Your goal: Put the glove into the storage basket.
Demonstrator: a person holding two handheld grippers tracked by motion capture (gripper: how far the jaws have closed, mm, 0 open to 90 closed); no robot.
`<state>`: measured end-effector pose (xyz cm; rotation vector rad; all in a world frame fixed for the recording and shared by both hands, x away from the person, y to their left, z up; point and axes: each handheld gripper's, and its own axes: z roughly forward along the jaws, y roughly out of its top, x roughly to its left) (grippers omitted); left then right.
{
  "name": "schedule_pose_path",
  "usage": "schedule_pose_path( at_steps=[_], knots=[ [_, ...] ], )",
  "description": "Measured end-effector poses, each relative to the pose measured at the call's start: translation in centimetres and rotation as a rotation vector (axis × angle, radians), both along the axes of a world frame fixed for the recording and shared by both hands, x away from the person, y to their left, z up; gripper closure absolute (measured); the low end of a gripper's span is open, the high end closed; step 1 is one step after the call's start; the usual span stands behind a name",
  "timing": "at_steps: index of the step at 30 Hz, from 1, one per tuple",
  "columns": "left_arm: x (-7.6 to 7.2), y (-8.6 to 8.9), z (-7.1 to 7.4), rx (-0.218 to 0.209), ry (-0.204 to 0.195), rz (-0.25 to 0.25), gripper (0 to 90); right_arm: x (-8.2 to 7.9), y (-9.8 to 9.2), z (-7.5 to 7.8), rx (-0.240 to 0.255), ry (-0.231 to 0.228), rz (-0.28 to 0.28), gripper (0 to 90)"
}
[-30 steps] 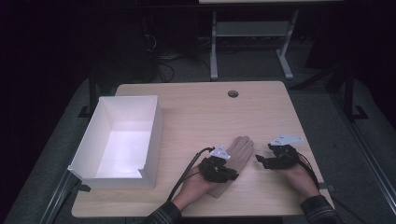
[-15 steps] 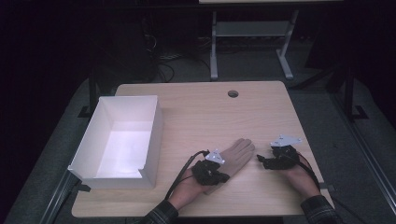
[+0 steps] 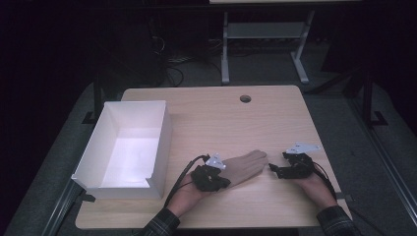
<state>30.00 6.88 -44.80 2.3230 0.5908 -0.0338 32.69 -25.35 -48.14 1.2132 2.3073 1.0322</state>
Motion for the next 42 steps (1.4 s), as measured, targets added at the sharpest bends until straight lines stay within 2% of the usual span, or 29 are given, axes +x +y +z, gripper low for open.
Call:
schedule_pose_path(
  at_steps=[3,4,7,8,9,10,11,12,13,14,15,17,18,21,25,26,29,30,35,38,41,42],
  knots=[
    [0.1,0.0,0.3,-0.014,-0.004,0.005,77.3,0.0,0.0,0.0,0.0,0.002,0.004,22.7],
    [0.3,0.1,0.7,-0.011,-0.008,-0.006,77.3,0.0,0.0,0.0,0.0,0.002,0.004,22.7],
    [0.8,0.1,1.7,-0.027,-0.044,0.013,63.4,0.0,0.0,0.0,-0.001,0.002,0.005,22.6],
    [0.8,0.1,1.7,-0.027,-0.044,0.013,59.7,0.0,0.0,0.0,-0.001,0.002,0.005,22.6],
    [1.0,0.1,1.8,-0.027,-0.053,0.012,59.7,0.0,0.0,0.0,0.0,0.002,0.004,22.6],
    [1.4,-0.1,2.1,-0.015,-0.06,0.003,51.4,0.0,0.0,0.0,-0.001,0.002,0.004,22.4],
    [1.8,-0.2,2.2,-0.008,-0.06,-0.012,46.7,0.0,0.1,0.0,-0.001,0.003,0.004,22.2],
    [1.8,-0.2,2.2,-0.008,-0.06,-0.012,42.8,0.0,0.1,0.0,-0.001,0.003,0.004,22.2],
    [2.1,-0.4,2.1,-0.012,-0.05,-0.012,42.8,0.0,0.1,0.0,0.003,0.004,0.001,22.0],
    [2.4,-0.6,2.1,-0.013,-0.052,-0.015,38.1,0.0,0.2,0.0,0.002,0.005,-0.001,21.7],
    [2.7,-0.7,2.0,-0.016,-0.057,-0.009,38.1,0.0,0.2,0.0,0.002,0.005,-0.001,21.7],
    [3.1,-1.0,1.8,-0.022,-0.069,-0.011,30.8,0.0,0.2,0.0,0.002,0.004,0.0,21.7],
    [3.3,-1.1,1.6,-0.018,-0.081,-0.013,30.8,0.0,0.2,0.0,0.003,0.005,0.0,21.7],
    [3.8,-1.2,1.2,0.008,-0.109,-0.012,23.5,0.0,0.2,0.0,0.003,0.003,0.001,21.5],
    [4.1,-1.6,0.5,0.002,-0.098,-0.025,20.0,0.0,0.2,0.0,0.0,0.002,0.002,21.5],
    [4.1,-1.7,0.2,0.023,-0.092,-0.043,19.0,0.0,0.2,0.0,0.0,0.003,0.002,21.5],
    [3.9,-2.0,-0.2,0.03,-0.092,-0.044,18.8,0.0,0.2,0.0,0.0,0.003,0.002,21.5],
    [3.7,-2.2,-0.4,0.052,-0.1,-0.055,18.7,0.0,0.2,0.0,0.0,0.003,0.002,21.5],
    [3.2,-2.7,-1.0,0.096,-0.122,-0.071,18.6,0.0,0.2,0.0,0.0,0.002,0.002,21.5],
    [2.9,-2.9,-1.2,0.114,-0.154,-0.07,21.1,0.0,0.2,0.0,0.0,0.002,0.002,21.5],
    [2.7,-2.8,-1.2,0.118,-0.159,-0.064,23.5,0.0,0.2,0.0,-0.001,0.002,0.003,21.5],
    [2.7,-2.8,-1.2,0.117,-0.16,-0.063,27.0,0.0,0.2,0.0,-0.001,0.002,0.004,21.5]
  ],
)
